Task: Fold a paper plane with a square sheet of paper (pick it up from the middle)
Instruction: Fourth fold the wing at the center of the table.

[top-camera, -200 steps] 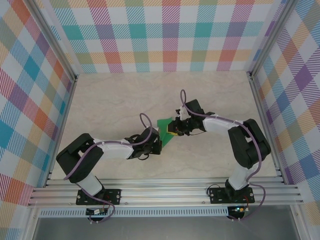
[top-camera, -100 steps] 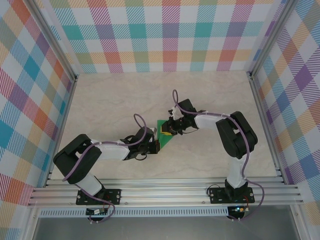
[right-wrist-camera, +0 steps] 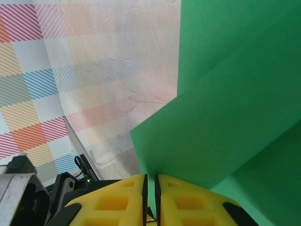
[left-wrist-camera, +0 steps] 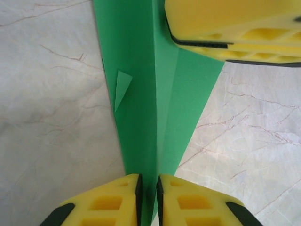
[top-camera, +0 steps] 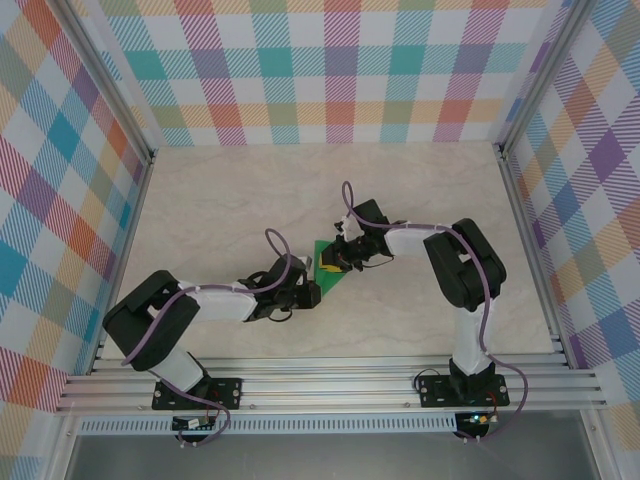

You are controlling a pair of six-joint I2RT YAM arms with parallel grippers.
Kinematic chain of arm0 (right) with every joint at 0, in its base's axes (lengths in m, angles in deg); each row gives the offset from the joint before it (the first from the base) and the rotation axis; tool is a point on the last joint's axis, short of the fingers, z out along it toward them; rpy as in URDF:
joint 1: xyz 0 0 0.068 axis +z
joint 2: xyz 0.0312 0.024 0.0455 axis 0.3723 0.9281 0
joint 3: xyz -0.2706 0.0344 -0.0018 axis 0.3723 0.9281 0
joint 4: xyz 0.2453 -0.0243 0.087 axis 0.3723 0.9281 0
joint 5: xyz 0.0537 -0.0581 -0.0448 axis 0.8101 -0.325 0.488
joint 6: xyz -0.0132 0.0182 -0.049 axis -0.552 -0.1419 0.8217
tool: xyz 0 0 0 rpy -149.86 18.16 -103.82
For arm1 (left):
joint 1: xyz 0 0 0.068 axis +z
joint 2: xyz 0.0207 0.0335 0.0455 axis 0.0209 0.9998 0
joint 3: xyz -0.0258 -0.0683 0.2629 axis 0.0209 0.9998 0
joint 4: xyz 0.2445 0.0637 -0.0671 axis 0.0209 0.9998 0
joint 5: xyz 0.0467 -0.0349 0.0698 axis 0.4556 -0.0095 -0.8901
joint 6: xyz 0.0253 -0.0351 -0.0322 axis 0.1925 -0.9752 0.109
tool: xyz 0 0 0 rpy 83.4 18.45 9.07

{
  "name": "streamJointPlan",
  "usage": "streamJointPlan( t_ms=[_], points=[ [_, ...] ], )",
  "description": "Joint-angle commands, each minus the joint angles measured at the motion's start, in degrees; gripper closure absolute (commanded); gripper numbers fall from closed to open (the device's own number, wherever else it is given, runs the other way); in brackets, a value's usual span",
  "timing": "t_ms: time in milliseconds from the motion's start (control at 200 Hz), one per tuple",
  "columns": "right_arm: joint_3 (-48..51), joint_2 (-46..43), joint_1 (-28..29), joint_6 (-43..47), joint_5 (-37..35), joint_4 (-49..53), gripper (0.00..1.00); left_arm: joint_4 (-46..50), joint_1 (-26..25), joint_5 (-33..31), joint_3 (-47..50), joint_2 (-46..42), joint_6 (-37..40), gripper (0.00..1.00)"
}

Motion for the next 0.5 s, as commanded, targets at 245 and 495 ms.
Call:
streamJointPlan(
  t_ms=[245, 495],
  points=[
    [-1.43, 1.54, 0.31, 1.06, -0.04, 0.74, 0.86, 3.08, 0.77, 1.56, -0.03, -3.62, -0.1, 0.79],
    [-1.87, 1.79, 0.3, 1.1, -0.03, 1.02, 0.86, 5.01, 0.74, 0.13, -0.91, -1.39, -0.25, 0.82]
  ],
)
